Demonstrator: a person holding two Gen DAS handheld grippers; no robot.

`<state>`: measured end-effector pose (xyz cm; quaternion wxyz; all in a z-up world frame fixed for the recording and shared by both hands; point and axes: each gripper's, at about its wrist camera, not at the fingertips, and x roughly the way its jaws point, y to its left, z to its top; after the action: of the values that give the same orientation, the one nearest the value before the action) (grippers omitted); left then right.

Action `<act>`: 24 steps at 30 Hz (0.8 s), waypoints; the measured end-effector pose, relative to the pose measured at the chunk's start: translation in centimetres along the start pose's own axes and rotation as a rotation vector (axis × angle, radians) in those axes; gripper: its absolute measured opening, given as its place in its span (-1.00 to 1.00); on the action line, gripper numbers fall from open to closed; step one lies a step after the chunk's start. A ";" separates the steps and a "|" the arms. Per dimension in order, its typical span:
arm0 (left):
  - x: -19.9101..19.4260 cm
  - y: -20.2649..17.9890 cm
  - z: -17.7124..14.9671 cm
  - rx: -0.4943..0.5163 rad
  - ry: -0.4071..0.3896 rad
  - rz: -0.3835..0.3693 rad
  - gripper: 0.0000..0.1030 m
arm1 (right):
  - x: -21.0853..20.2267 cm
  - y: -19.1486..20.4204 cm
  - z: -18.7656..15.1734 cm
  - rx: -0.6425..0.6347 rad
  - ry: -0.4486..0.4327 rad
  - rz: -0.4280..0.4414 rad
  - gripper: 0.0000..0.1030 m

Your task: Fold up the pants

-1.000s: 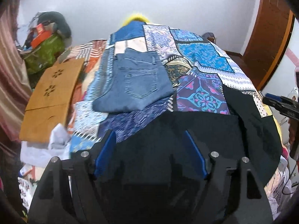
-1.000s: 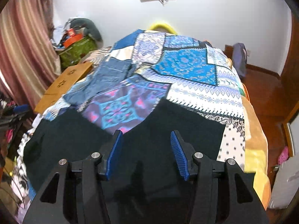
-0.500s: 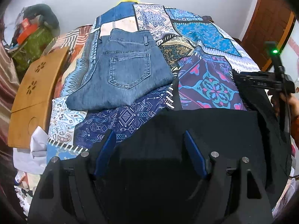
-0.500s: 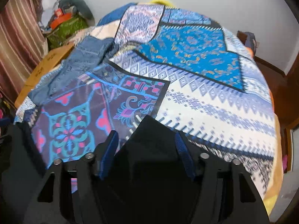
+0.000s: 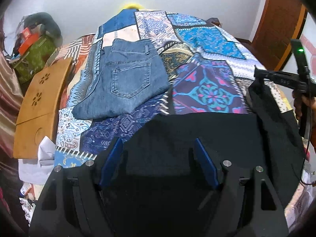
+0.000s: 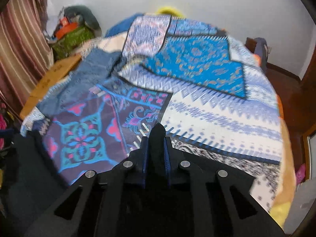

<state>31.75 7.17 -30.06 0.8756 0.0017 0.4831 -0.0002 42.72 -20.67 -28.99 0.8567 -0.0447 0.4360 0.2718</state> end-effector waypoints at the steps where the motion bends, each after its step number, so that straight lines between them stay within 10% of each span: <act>1: -0.4 -0.3 0.0 0.001 -0.001 -0.003 0.45 | -0.9 0.1 0.0 0.003 -0.014 0.001 -0.74; 14: -4.9 -8.6 -2.3 0.105 -0.015 -0.061 0.45 | -16.7 -4.0 -7.3 0.106 -0.183 -0.041 -0.74; 24: -4.1 -11.2 -4.5 0.135 0.029 -0.041 0.45 | -18.7 -6.4 -19.1 0.207 -0.065 -0.099 -0.74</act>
<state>25.71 -3.98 -29.07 0.8663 0.0506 0.4944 -0.0507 23.34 -40.08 -27.34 0.8827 0.0314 0.4311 0.1841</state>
